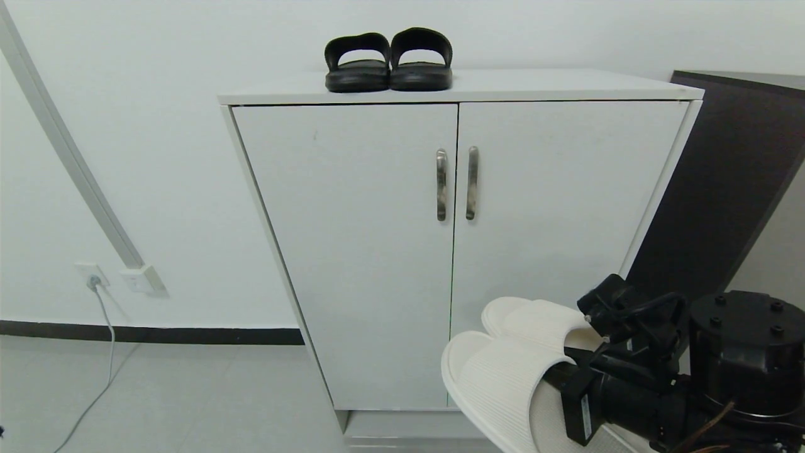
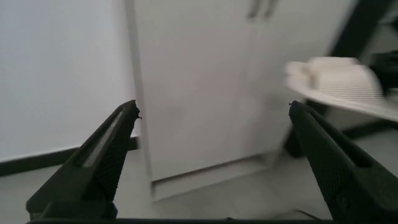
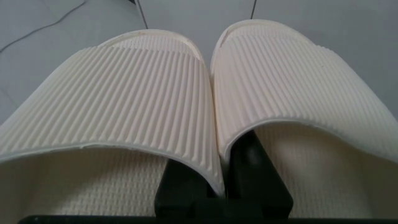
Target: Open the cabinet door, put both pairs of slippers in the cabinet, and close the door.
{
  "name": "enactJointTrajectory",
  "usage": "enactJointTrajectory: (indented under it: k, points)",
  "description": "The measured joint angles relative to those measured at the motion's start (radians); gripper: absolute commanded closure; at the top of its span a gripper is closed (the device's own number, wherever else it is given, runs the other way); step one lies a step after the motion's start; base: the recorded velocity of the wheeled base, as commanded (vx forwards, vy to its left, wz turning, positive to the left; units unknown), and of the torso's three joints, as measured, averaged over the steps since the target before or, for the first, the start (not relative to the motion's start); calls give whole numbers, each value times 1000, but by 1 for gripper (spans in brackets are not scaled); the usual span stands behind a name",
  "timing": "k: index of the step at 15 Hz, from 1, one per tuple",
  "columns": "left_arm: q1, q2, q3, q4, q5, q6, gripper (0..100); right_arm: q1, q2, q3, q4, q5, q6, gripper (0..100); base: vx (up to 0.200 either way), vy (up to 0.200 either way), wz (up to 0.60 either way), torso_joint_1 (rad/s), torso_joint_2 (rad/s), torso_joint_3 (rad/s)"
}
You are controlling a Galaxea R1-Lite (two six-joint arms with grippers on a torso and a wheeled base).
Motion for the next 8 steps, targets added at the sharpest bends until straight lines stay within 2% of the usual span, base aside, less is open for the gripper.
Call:
enactJointTrajectory:
  k: [2, 4, 6, 8]
  points:
    - [-15, 137, -71, -20, -121, 24, 0, 1, 0, -3, -1, -1, 0, 100, 0, 0, 0, 0, 0, 0]
    - [-80, 295, -113, -97, -170, 58, 0, 2, 3, -9, -1, -1, 0, 100, 0, 0, 0, 0, 0, 0]
    - [-214, 456, -140, -255, -138, 58, 0, 3, 5, -18, -1, 0, 0, 100, 0, 0, 0, 0, 0, 0]
    - [-365, 617, -175, -414, -43, 33, 0, 3, 9, -26, 0, 0, 0, 100, 0, 0, 0, 0, 0, 0]
